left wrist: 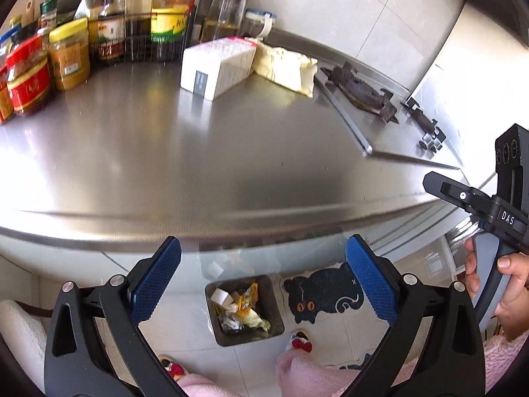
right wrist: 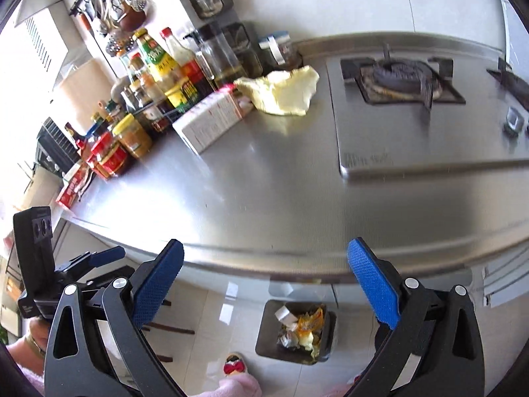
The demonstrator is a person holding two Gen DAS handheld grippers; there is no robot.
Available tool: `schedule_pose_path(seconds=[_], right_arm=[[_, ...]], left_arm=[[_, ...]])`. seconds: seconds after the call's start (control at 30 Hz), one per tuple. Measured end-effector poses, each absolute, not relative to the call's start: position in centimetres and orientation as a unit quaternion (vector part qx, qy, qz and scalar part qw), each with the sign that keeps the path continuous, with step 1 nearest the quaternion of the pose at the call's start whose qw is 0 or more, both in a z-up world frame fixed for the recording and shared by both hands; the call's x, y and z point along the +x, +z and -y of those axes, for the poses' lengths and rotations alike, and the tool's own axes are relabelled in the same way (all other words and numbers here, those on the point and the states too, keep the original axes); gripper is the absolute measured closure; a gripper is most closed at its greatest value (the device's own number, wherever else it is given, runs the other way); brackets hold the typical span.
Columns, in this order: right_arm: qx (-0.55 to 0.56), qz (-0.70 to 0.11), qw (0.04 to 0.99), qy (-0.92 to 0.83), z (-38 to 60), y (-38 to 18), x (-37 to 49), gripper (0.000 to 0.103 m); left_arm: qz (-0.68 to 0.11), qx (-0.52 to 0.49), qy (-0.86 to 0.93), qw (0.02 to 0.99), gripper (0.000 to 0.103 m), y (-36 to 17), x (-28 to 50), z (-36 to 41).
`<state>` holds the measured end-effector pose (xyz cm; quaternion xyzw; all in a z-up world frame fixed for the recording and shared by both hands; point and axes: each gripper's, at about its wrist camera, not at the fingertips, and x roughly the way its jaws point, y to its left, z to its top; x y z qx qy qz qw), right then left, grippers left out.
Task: Collect trash
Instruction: 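Raise both open tools back up to the counter, then grasp the red-topped white box with the left tool while the right tool grasps the yellow plastic bag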
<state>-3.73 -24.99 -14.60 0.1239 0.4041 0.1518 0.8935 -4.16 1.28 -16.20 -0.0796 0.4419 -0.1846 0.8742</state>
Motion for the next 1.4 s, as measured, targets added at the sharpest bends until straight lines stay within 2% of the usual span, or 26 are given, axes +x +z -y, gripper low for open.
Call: schedule_pose_path(seconds=[0.2, 0.47, 0.8, 0.93, 1.0, 1.07, 1.13, 1.2, 1.23, 1.27, 1.4], right_arm=[[0.109, -0.364, 0.912, 0.153, 24.5, -11.6, 1.1, 0.003], [0.114, -0.373, 0.909, 0.148, 23.7, -12.2, 9.8, 0.005], [0.047, -0.429, 0.892, 0.132, 20.7, -15.4, 17.4, 0.037], [0.038, -0.433, 0.891, 0.131, 20.1, -16.2, 19.0, 0.040], [0.036, -0.439, 0.888, 0.130, 19.9, -16.5, 19.9, 0.048], [0.031, -0.442, 0.887, 0.128, 19.6, -16.9, 20.5, 0.052], [0.024, -0.446, 0.886, 0.127, 19.1, -17.2, 21.0, 0.062], [0.019, -0.451, 0.883, 0.129, 18.7, -17.7, 21.4, 0.083], [0.012, -0.453, 0.882, 0.128, 18.6, -17.9, 21.4, 0.089], [0.006, -0.457, 0.880, 0.128, 18.4, -18.2, 21.4, 0.094], [0.000, -0.454, 0.880, 0.136, 18.2, -18.2, 20.7, 0.098]], left_arm=[[-0.403, -0.061, -0.184, 0.894, 0.008, -13.4, 0.2, -2.1], [-0.384, -0.015, -0.170, 0.907, 0.008, -12.3, 7.4, -2.6], [-0.397, 0.020, -0.168, 0.902, 0.008, -14.3, 14.7, -1.9], [-0.404, 0.029, -0.165, 0.899, 0.008, -15.3, 16.5, -1.8], [-0.409, 0.030, -0.163, 0.897, 0.008, -15.8, 17.4, -1.8], [-0.416, 0.028, -0.164, 0.894, 0.008, -16.4, 18.2, -1.8], [-0.423, 0.025, -0.169, 0.890, 0.008, -16.9, 18.7, -1.6], [-0.420, 0.022, -0.172, 0.891, 0.015, -17.0, 18.9, -1.4], [-0.420, 0.021, -0.174, 0.891, 0.021, -17.1, 18.9, -1.4], [-0.421, 0.020, -0.177, 0.889, 0.037, -17.1, 19.0, -1.3], [-0.411, 0.032, -0.180, 0.893, 0.040, -16.8, 18.3, -0.8]])
